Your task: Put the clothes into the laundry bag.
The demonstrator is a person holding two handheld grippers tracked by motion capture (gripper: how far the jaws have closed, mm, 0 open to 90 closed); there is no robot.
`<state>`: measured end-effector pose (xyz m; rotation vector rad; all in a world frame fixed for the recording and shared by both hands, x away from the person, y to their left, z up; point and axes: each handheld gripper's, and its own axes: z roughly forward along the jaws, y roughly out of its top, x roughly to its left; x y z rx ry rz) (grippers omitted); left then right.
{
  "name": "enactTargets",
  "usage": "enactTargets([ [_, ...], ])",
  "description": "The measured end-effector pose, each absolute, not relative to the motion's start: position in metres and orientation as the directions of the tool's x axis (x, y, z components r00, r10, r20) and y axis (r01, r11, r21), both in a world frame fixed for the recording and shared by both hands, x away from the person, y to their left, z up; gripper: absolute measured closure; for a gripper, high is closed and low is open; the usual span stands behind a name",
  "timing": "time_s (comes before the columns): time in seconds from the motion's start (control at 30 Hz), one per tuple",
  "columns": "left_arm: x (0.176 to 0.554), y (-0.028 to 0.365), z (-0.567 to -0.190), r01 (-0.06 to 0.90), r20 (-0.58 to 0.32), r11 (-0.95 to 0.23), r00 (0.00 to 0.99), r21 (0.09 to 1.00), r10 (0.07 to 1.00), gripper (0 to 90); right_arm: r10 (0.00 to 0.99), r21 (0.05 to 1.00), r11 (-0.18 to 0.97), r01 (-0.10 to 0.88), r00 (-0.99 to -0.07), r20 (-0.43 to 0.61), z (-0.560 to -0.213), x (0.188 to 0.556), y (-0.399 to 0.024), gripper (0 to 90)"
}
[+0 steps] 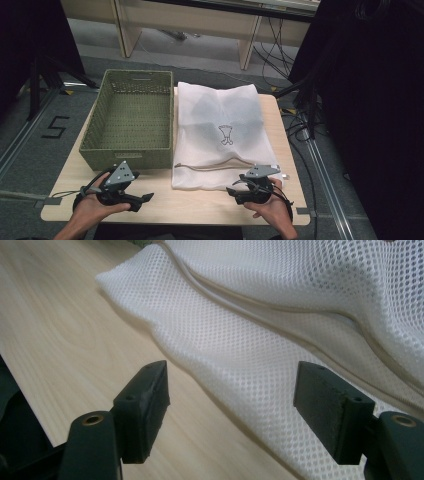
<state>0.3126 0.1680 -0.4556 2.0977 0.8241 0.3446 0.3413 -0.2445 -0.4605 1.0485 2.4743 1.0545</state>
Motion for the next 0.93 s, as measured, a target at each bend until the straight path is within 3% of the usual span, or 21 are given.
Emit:
enactTargets([
  [0.93,0.3159,0.1669,-0.459,0.453,-0.062,-0.426,0.738,0.783,0.671,17.0,0.705,0.708,0.511,0.487,-0.709,-0.022,-0.462,0.3462,-0.2499,30.0],
])
